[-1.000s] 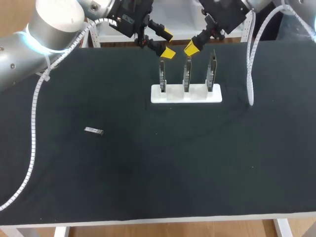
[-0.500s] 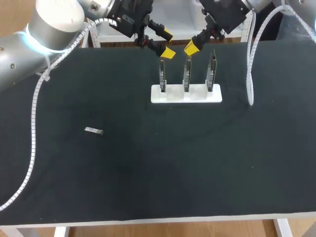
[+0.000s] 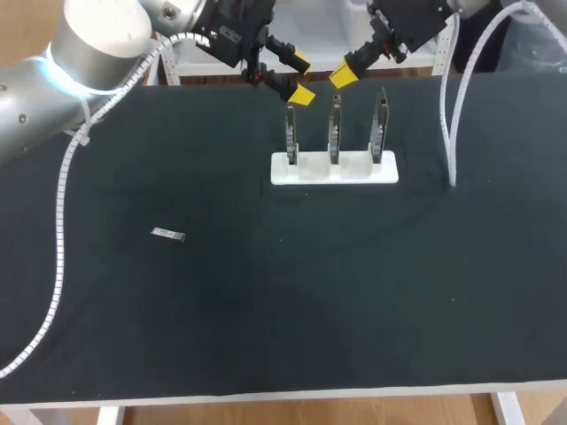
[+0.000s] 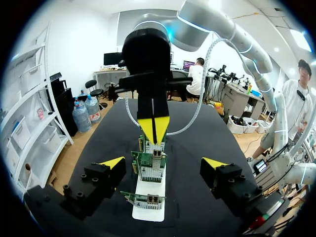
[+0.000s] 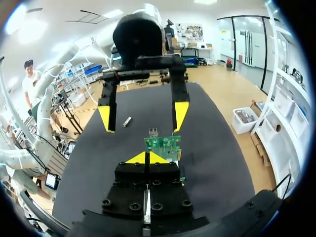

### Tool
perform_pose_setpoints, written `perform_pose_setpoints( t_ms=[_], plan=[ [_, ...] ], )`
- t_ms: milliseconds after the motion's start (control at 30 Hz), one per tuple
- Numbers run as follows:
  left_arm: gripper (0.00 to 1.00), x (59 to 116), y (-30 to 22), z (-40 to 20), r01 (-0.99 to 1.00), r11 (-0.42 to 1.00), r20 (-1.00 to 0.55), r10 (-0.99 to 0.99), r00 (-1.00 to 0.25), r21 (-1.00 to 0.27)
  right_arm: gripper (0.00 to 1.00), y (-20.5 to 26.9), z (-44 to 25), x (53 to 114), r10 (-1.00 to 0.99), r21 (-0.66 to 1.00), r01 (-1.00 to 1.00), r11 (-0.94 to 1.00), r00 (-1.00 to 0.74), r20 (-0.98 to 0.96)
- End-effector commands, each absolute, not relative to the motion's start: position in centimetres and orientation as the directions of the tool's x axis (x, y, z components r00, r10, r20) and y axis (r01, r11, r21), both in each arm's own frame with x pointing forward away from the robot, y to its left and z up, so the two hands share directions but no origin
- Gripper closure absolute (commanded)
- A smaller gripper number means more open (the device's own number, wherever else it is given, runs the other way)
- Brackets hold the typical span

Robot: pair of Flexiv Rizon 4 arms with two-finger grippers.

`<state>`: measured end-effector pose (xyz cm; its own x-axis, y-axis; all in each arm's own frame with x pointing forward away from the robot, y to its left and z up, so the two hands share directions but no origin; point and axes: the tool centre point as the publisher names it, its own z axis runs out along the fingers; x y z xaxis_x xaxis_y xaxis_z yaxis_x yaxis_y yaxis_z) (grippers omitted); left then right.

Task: Pick up the optical module with the left hand, and insert it into the network port with the right hand.

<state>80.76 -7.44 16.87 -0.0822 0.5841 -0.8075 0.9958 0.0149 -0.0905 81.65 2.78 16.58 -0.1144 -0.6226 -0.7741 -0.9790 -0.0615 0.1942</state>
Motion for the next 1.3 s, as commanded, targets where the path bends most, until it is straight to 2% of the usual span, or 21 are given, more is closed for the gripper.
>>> perform_pose_setpoints(
  t_ms=[33, 767, 1300],
  plan=[
    [0.0, 80.7, -7.5, 16.9, 0.996, 0.015, -0.807, 0.585, -0.081, -0.089, 1.0, 1.8, 17.7, 82.2, -0.609, 0.212, -0.973, -0.095, -0.112, -0.785],
    [0.0, 80.7, -7.5, 16.9, 0.996, 0.015, -0.807, 0.585, -0.081, -0.089, 1.0, -7.3, 21.3, 79.1, -0.57, 0.178, -0.982, 0.065, -0.183, -0.801],
    [0.0, 80.7, -7.5, 16.9, 0.996, 0.015, -0.807, 0.585, -0.081, -0.089, 1.0, -10.3, 21.4, 77.0, -0.62, 0.184, -0.982, 0.034, -0.165, -0.767]
  ],
)
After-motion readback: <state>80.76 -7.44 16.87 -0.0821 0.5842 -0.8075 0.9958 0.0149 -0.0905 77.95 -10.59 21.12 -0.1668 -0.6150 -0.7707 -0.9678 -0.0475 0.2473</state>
